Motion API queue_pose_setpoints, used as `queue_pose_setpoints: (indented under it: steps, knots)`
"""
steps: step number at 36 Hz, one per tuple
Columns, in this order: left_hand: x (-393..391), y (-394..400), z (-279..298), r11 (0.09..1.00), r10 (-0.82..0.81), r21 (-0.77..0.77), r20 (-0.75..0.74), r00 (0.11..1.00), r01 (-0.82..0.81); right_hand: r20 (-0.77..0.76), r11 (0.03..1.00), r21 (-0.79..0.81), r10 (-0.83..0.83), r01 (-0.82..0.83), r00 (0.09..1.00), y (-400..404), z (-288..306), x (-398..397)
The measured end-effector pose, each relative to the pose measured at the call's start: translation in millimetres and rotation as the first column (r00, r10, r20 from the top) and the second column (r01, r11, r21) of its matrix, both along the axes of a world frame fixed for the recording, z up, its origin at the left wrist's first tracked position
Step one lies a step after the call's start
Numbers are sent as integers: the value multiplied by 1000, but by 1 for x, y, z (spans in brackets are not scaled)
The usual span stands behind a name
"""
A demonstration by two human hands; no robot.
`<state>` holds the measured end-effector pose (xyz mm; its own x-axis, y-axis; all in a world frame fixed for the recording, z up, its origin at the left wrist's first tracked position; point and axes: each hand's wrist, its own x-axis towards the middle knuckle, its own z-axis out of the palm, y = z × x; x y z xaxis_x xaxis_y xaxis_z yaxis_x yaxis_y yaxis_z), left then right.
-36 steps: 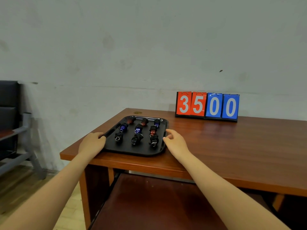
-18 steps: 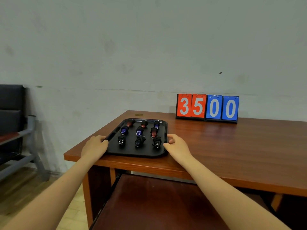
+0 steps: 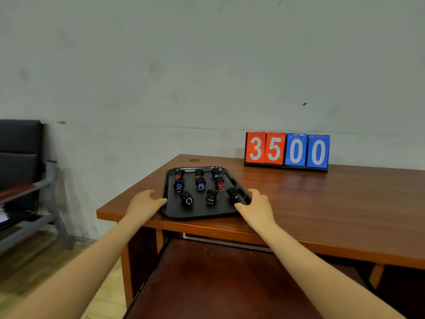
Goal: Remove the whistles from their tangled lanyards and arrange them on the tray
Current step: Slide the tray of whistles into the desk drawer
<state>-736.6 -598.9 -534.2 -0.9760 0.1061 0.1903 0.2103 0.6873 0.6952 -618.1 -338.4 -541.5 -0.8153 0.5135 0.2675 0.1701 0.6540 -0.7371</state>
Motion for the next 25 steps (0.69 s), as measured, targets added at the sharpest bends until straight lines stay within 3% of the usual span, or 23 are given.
queue_pose_setpoints:
  steps: [4,16,25]
  knots:
    - [12,9,1,996,-78,-48,26,997,79,26,999,-8,-43,43,999,2,3,11]
    - [43,34,-2,968,-51,-248,-82,995,29,247,974,160,-195,159,949,-3,12,22]
    - [66,39,-1,905,-133,-423,-173,976,48,278,981,73,-191,178,941,-5,15,22]
